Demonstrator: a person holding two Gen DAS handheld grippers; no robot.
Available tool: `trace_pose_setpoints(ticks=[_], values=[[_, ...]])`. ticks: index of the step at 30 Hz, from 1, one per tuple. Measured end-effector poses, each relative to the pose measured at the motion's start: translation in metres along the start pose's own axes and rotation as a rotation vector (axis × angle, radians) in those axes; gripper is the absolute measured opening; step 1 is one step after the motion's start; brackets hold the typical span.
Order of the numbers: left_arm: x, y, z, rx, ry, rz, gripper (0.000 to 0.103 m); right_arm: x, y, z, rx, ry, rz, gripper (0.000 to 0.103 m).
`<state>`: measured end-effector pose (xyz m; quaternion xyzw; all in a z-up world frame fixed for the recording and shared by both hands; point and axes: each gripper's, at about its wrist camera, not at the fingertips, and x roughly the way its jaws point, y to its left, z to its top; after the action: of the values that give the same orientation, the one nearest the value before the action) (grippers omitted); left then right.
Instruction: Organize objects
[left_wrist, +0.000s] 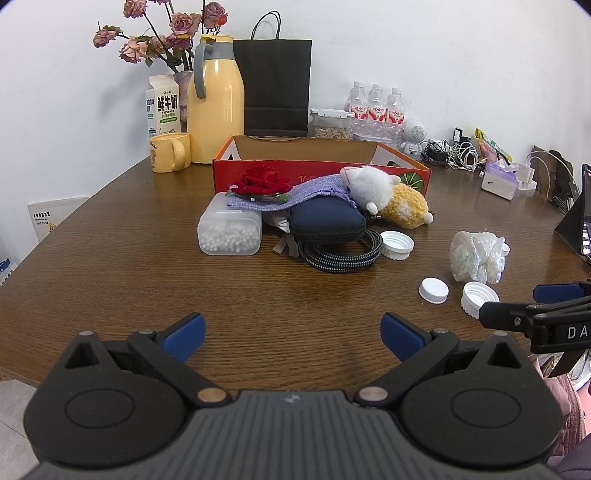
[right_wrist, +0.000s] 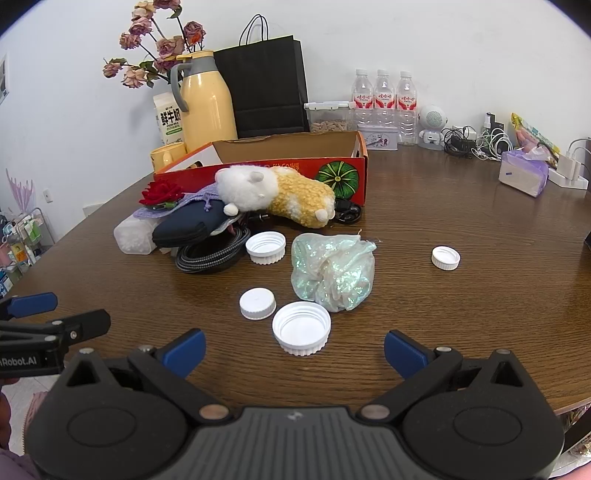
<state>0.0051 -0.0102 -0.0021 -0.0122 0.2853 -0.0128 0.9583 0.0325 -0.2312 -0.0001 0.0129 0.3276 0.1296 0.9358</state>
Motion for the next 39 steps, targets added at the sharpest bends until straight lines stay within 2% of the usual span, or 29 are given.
trace_pose_setpoints(ticks=[14, 21, 27, 29, 31, 34, 39], values=[[0.005, -0.001, 0.004, 0.007, 0.004, -0.011, 0.103, 0.002, -0.008, 0.007, -0.012, -0.025, -0.011, 0.103], [0.019, -0.001, 0.015, 0.011, -0.001, -0.016, 0.103, 0.025, -0.025, 0.023, -0.021, -0.044, -0.037, 0.102], [0.036, 0.003, 0.03, -0.011, -0.013, 0.002, 0.103, 0.05, -0.035, 0.033, -0.022, -0.023, -0.01, 0.093], [0.04, 0.002, 0.032, -0.008, -0.011, 0.004, 0.103, 0.054, -0.038, 0.035, -0.019, -0.023, 0.007, 0.079], [0.045, 0.0, 0.033, -0.004, -0.003, 0.0, 0.103, 0.058, -0.039, 0.038, -0.016, -0.021, 0.031, 0.072], [0.05, -0.004, 0.032, 0.002, 0.009, -0.011, 0.103, 0.061, -0.04, 0.039, -0.021, -0.02, 0.063, 0.055], [0.054, -0.014, 0.032, 0.012, 0.02, -0.044, 0.103, 0.058, -0.044, 0.04, -0.037, -0.039, 0.101, 0.047]])
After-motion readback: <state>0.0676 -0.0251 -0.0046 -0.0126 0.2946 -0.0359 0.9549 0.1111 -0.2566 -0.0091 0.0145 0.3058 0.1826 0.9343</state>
